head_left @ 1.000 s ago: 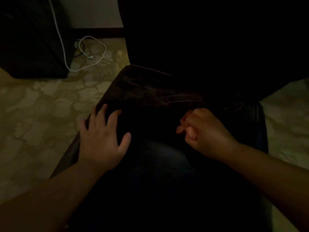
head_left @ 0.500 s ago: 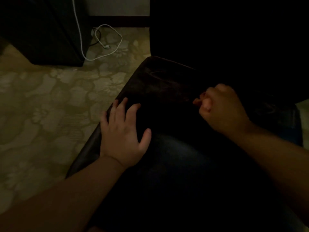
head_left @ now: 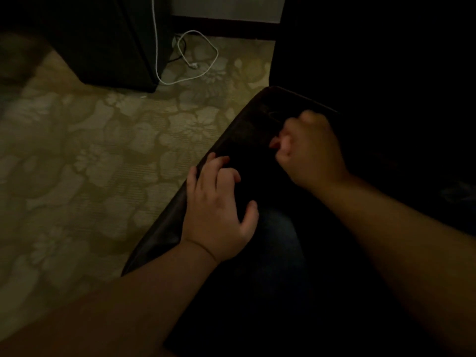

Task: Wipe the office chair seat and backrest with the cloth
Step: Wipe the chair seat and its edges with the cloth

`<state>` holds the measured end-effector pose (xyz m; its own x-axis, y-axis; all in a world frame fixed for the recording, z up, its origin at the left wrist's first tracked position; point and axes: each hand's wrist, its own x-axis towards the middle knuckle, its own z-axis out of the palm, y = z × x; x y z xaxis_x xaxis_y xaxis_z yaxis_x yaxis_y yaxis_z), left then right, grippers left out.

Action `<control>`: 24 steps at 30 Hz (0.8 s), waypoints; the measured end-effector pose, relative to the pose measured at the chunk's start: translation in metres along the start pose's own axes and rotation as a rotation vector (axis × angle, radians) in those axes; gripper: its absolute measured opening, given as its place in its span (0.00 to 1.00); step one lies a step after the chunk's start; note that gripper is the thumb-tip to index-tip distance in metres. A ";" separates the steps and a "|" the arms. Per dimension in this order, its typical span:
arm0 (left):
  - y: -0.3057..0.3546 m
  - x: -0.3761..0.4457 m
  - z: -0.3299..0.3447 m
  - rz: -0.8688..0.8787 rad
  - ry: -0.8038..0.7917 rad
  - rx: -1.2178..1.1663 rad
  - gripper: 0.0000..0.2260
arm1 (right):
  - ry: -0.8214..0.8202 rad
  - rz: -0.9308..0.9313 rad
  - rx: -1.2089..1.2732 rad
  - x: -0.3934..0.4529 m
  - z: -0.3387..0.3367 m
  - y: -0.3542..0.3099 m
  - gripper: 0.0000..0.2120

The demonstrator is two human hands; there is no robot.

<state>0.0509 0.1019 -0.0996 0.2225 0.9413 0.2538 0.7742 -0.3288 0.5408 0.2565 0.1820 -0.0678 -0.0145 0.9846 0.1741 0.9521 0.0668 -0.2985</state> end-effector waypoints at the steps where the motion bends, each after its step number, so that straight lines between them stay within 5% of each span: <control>1: 0.000 0.000 0.000 0.006 0.004 -0.004 0.19 | -0.031 -0.088 0.025 -0.004 0.002 -0.009 0.07; 4: -0.002 -0.001 0.000 -0.004 0.028 -0.038 0.20 | -0.177 -0.342 0.130 -0.034 -0.008 0.003 0.13; 11: -0.002 0.005 -0.001 -0.014 0.031 -0.107 0.21 | -0.023 -0.081 0.064 0.035 0.014 -0.017 0.04; 18: -0.003 -0.004 0.002 -0.021 0.117 -0.176 0.18 | -0.170 -0.390 0.229 0.002 0.001 -0.019 0.14; 24: -0.004 -0.002 0.003 0.001 0.114 -0.146 0.14 | -0.060 -0.161 0.138 0.064 0.029 -0.075 0.04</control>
<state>0.0495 0.1015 -0.1044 0.1483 0.9291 0.3389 0.6778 -0.3450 0.6493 0.1757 0.2446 -0.0611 -0.1853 0.9669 0.1754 0.8852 0.2417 -0.3974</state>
